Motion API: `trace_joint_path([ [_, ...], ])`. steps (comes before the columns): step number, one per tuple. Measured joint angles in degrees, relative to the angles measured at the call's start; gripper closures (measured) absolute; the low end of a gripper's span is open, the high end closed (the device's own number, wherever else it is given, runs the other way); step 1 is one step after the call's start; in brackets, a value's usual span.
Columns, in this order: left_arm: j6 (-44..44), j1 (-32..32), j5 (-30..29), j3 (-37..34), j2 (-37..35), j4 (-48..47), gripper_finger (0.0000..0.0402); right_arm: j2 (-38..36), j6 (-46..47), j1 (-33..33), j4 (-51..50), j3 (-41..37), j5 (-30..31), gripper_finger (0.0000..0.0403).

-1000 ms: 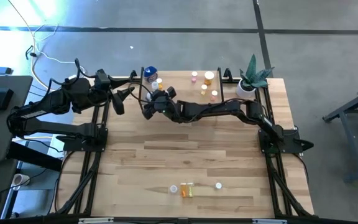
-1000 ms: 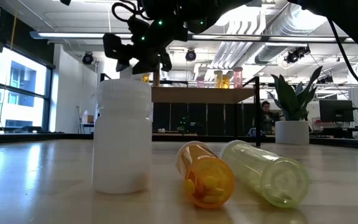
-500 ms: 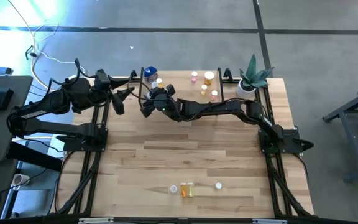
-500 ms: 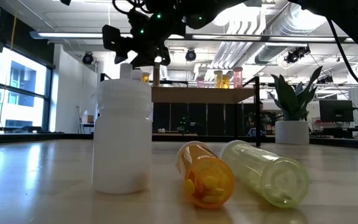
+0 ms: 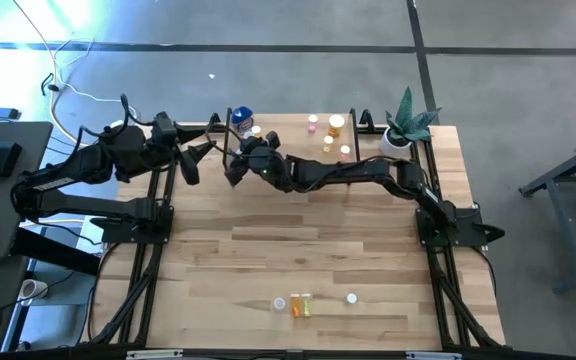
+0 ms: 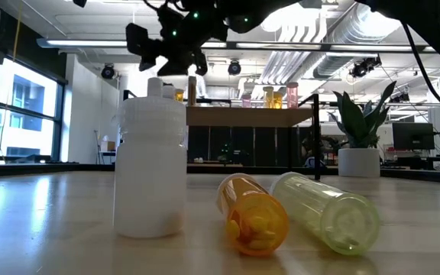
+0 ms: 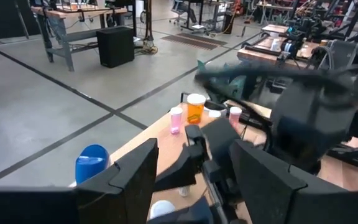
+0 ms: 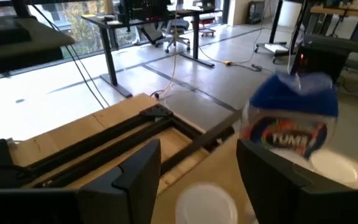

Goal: Pick and place medicine bottles onto shelf by color
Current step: Put the right yellow pill bottle on the shelf

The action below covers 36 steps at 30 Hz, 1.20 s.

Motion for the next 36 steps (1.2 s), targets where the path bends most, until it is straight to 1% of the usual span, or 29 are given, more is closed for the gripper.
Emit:
trace_joint_path([
  [5,0.0,-0.1,0.0,0.0,-0.8,-0.2,0.0207,-0.4,-1.0,0.2,-2.0,3.5,-0.8,0.0201],
  [8,-1.1,-0.1,0.7,0.0,-1.5,-0.1,0.0207,-0.3,-2.7,0.3,-6.1,6.3,-0.5,0.0201],
  [10,-2.0,-0.1,2.4,0.0,-2.1,-0.2,0.0207,-0.3,-3.2,0.5,-9.1,8.7,-0.4,0.0201],
  [15,-3.0,-0.1,7.2,0.0,-3.6,-2.1,0.0207,-0.3,-3.2,1.3,-20.4,16.5,-0.4,0.0201],
  [18,-3.9,-0.1,8.2,0.0,-4.1,-5.6,0.0207,-0.3,-3.0,1.9,-28.3,21.7,-0.4,0.0201],
  [21,-4.1,-0.1,9.4,-0.2,-4.5,-8.9,0.0207,-0.4,-2.1,2.6,-34.9,25.8,-1.7,0.0201],
  [25,-4.1,-0.1,10.5,-0.3,-4.8,-13.6,0.0207,-3.1,1.4,4.0,-36.8,24.0,-4.0,0.0201],
  [28,-4.7,-0.2,11.1,-0.3,-4.8,-15.9,0.0207,-4.8,5.2,5.0,-40.8,23.9,-6.5,0.0201],
  [31,-5.7,-0.4,12.8,-0.3,-4.8,-16.5,0.0207,-5.7,7.1,6.4,-45.7,23.9,-9.0,0.0201],
  [34,-6.2,-1.6,14.0,-0.3,-4.8,-16.4,0.0207,-6.0,8.2,8.2,-51.9,23.9,-9.2,0.0201],
  [36,-7.4,-2.9,14.1,-1.5,-4.8,-14.8,0.0207,-6.3,8.4,9.5,-57.2,23.9,-9.4,0.0201],
])
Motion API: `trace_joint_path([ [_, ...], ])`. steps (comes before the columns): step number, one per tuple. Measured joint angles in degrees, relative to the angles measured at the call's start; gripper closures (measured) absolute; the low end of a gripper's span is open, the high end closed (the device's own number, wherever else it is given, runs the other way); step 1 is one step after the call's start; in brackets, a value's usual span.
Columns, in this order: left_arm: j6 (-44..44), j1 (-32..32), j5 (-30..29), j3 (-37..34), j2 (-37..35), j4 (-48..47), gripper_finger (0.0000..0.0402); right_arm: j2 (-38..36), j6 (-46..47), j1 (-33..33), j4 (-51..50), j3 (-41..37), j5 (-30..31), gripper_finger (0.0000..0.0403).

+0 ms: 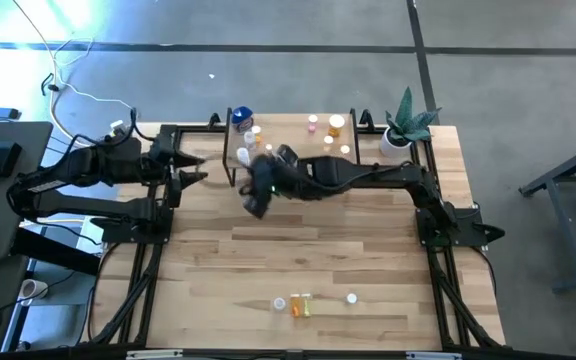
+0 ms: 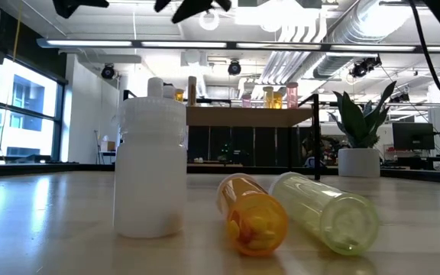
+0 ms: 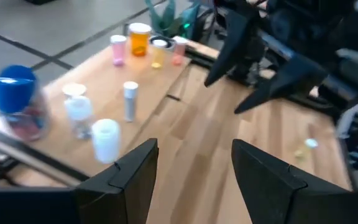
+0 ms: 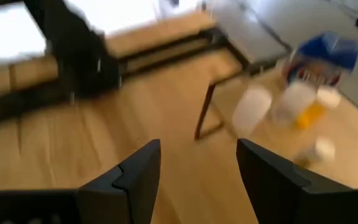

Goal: Pick and place medicine bottles onto shelf by color
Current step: Put the right yellow pill bottle on the shelf

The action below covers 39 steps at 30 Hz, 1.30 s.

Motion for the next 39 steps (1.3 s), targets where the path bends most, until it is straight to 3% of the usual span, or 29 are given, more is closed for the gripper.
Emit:
trace_joint_path([
  [10,-8.6,-11.5,1.0,-13.9,0.5,19.1,0.0207,-0.1,2.4,6.7,-22.9,0.0,3.2,0.0201],
  [18,-9.2,-20.9,-0.3,-15.6,5.1,28.7,0.0207,-0.1,10.4,12.0,-37.7,-0.1,6.5,0.0201],
  [26,-6.8,-27.7,-3.4,-15.6,11.8,37.3,0.0207,-0.9,12.6,16.0,-37.5,-4.0,3.5,0.0201],
  [31,-6.1,-29.6,-5.3,-15.6,14.6,39.5,0.0207,-5.2,15.8,18.2,-37.5,-13.5,2.8,0.0201],
  [39,-6.2,-30.4,-7.3,-15.6,17.8,43.3,0.0207,-18.1,26.7,23.0,-33.7,-30.7,-0.3,0.0201],
])
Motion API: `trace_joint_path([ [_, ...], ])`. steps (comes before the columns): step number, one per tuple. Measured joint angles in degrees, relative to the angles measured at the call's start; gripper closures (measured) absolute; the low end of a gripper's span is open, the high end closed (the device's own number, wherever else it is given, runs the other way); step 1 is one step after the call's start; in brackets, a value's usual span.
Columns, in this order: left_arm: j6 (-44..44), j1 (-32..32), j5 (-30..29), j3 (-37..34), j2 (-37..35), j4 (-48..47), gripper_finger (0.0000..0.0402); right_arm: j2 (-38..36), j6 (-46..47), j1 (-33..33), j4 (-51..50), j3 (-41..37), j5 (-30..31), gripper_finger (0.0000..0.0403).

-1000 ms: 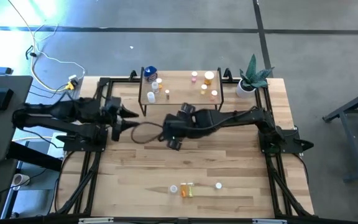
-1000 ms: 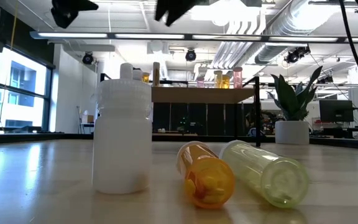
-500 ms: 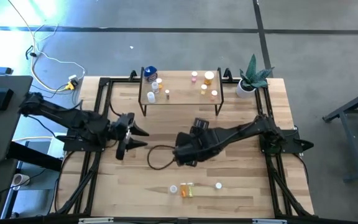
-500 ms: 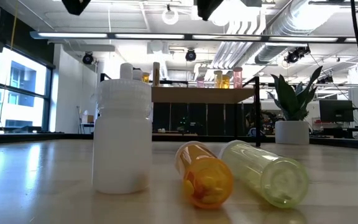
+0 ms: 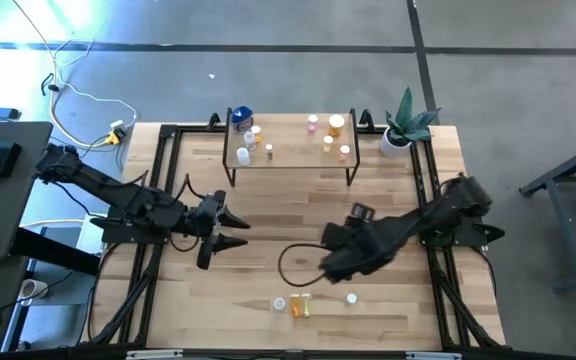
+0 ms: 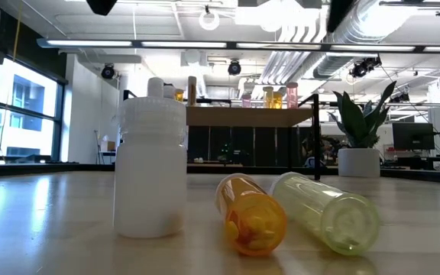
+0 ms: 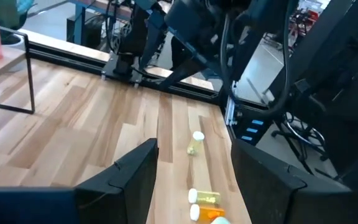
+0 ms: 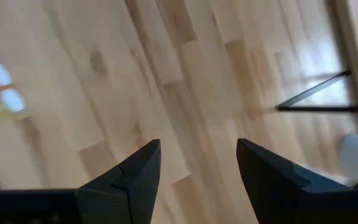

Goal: Pick and place medicine bottles onto shelf by color
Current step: Put the right yellow pill bottle on the shelf

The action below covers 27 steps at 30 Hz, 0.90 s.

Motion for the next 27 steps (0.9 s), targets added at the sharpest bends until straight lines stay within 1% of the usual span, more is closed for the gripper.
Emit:
trace_joint_path([
  [3,0.0,-0.5,-0.1,0.0,1.3,2.0,0.0207,-4.9,3.2,2.4,3.3,-5.3,-0.6,0.0201],
  [6,-0.1,-1.4,-1.7,0.0,2.5,4.4,0.0207,-9.8,6.3,5.3,6.1,-10.5,-0.7,0.0201],
  [12,0.0,-3.8,-7.0,0.0,4.6,9.6,0.0207,-18.8,14.5,11.1,12.0,-20.9,-0.9,0.0201],
  [16,-0.1,-5.1,-9.0,0.0,5.2,11.8,0.0207,-23.2,17.5,14.6,16.9,-27.1,-1.7,0.0201],
  [19,-0.1,-5.9,-10.5,0.0,5.2,12.2,0.0207,-25.2,17.5,16.9,20.6,-30.8,-1.8,0.0201],
  [23,0.0,-7.2,-12.5,1.6,5.2,11.5,0.0209,-25.6,17.1,19.0,23.5,-33.5,-2.9,0.0201],
  [27,0.0,-8.1,-13.2,5.0,5.2,5.4,0.0220,-25.4,15.7,20.3,25.9,-34.4,-3.6,0.0201],
])
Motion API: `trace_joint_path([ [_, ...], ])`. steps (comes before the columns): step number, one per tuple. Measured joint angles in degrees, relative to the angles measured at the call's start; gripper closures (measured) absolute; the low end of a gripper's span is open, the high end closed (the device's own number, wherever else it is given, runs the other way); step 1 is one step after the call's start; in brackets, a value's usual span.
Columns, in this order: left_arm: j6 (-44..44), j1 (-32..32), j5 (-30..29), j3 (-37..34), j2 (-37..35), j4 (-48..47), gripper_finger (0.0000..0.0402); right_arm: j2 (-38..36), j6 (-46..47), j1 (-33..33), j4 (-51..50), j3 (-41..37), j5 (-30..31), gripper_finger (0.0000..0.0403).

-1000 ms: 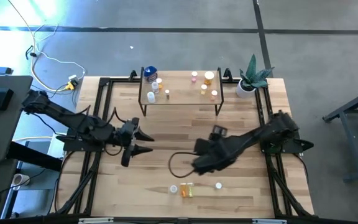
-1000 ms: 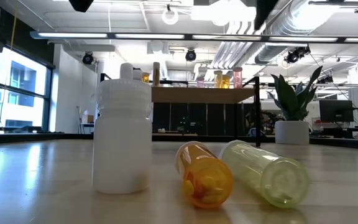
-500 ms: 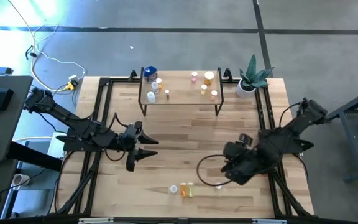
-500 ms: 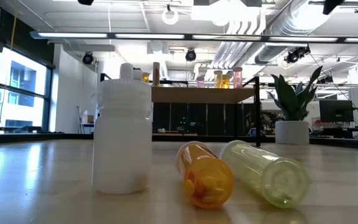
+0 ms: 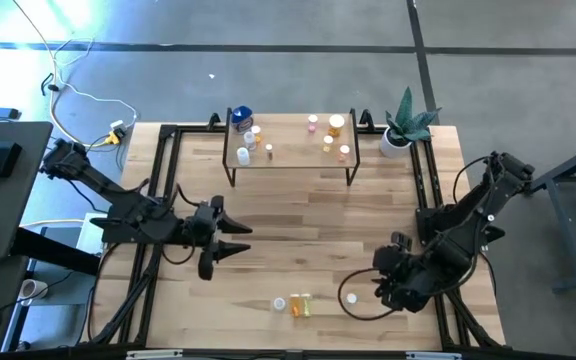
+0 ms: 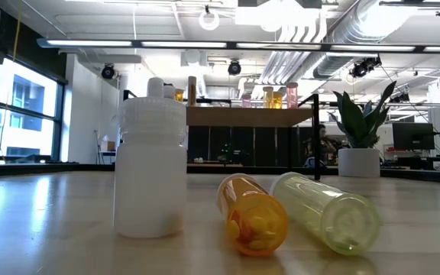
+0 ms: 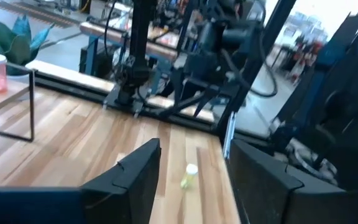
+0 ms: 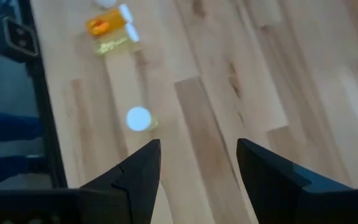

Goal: Pick and place medicine bottles onto shelf by color
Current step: Put the right yellow pill bottle on the shelf

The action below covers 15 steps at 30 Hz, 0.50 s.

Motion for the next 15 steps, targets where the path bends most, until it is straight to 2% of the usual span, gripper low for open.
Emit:
trace_joint_path([
  [3,-1.2,-0.6,0.0,1.4,0.0,-4.0,0.0230,0.0,-2.5,0.8,2.5,0.0,0.5,0.0201],
  [8,-3.0,-1.7,0.1,1.6,0.0,-4.5,0.0240,0.6,-8.3,1.8,7.9,0.0,1.2,0.0201],
  [15,-3.0,-2.4,0.4,1.6,0.0,-6.1,0.0243,5.6,-15.3,3.1,14.5,0.0,2.4,0.0201],
])
